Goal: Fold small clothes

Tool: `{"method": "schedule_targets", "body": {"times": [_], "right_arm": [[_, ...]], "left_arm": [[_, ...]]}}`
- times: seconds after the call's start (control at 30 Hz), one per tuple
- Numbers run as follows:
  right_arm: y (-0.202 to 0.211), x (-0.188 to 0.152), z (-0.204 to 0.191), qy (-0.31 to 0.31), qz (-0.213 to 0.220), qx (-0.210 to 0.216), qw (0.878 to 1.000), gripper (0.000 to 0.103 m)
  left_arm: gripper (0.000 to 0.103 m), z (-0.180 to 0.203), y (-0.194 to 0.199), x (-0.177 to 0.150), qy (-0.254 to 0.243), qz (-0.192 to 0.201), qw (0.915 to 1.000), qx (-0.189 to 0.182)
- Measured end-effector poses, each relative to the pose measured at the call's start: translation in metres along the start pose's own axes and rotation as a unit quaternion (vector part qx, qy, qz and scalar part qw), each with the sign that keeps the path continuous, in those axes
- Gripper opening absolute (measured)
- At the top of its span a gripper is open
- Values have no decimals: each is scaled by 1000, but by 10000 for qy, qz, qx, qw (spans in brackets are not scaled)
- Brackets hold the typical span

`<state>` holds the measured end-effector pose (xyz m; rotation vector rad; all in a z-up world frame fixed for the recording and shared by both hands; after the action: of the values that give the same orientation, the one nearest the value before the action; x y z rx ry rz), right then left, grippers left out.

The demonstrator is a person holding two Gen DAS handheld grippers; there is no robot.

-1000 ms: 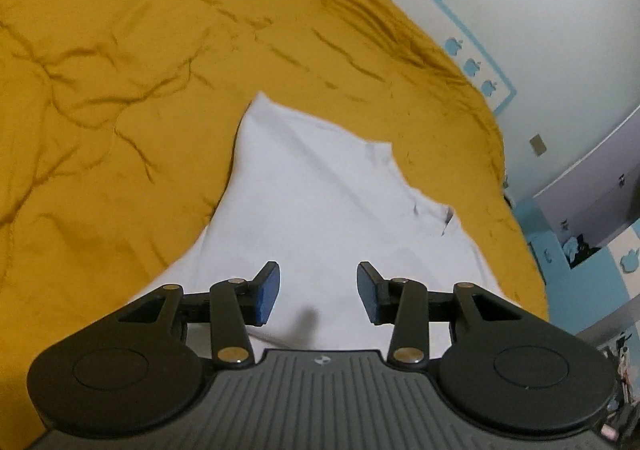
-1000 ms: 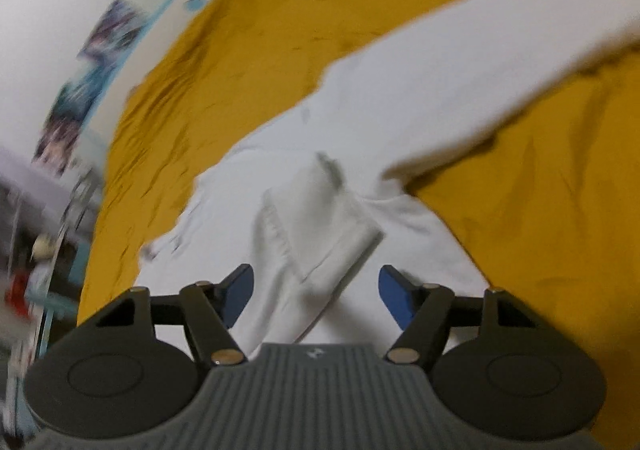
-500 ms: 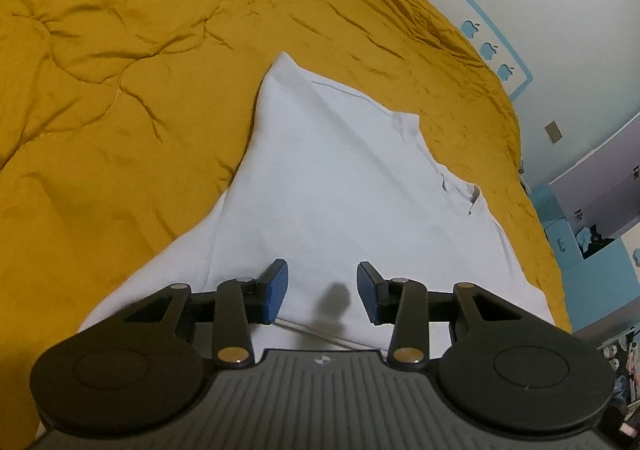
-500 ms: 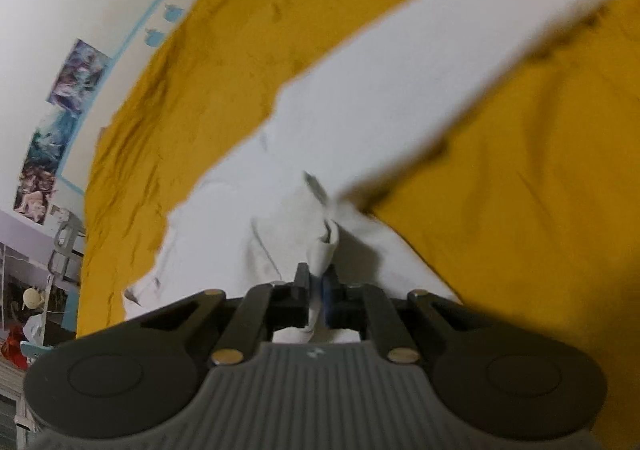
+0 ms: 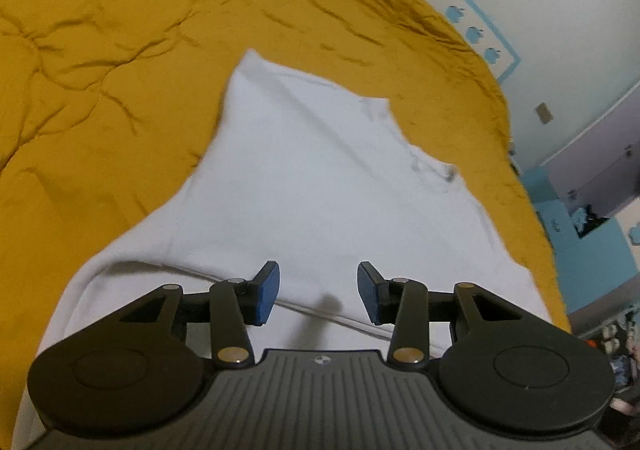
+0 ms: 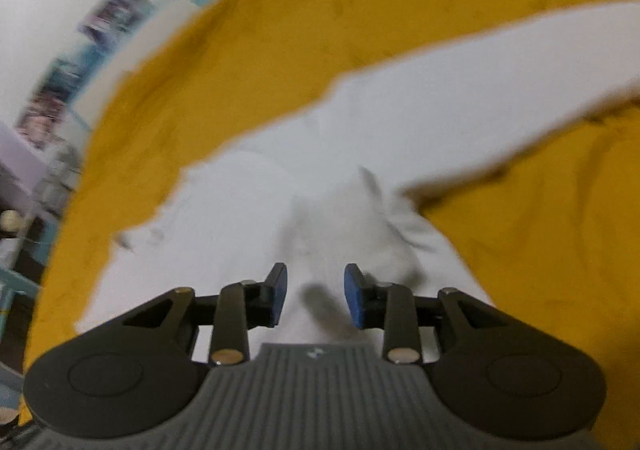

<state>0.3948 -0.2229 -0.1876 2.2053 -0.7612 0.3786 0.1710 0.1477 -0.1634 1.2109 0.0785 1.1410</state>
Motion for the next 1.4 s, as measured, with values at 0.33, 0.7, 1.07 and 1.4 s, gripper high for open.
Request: {"method": "schedule_targets", "body": {"times": [0.33, 0.7, 1.07, 1.4], "right_arm": [[162, 71, 113, -298, 2631, -1130, 9577, 59], [200, 114, 239, -1722, 3241, -1848, 9117, 69], [185, 143, 267, -1885, 3670, -1849, 8920, 42], [186, 152, 230, -1479, 3526, -1634, 9095, 1]], "left_arm": [[48, 77, 38, -39, -555, 26, 9939, -957], [48, 140, 9, -72, -1063, -563, 9876, -1011], [50, 150, 11, -85, -1130, -600, 9883, -826], [51, 135, 19, -84, -942, -591, 9894, -929]]}}
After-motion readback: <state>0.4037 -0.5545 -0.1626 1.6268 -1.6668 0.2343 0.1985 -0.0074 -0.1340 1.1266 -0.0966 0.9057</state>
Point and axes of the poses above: each gripper's, at about its wrist camera, not at the fingertips, and y roughly against the way its jaws point, z to its right, x to its top, the point moved 2 cm from there along -y, roughly the way its jaws point, and after that the axes turned 13 degrees about x, right-handed, at the moved point
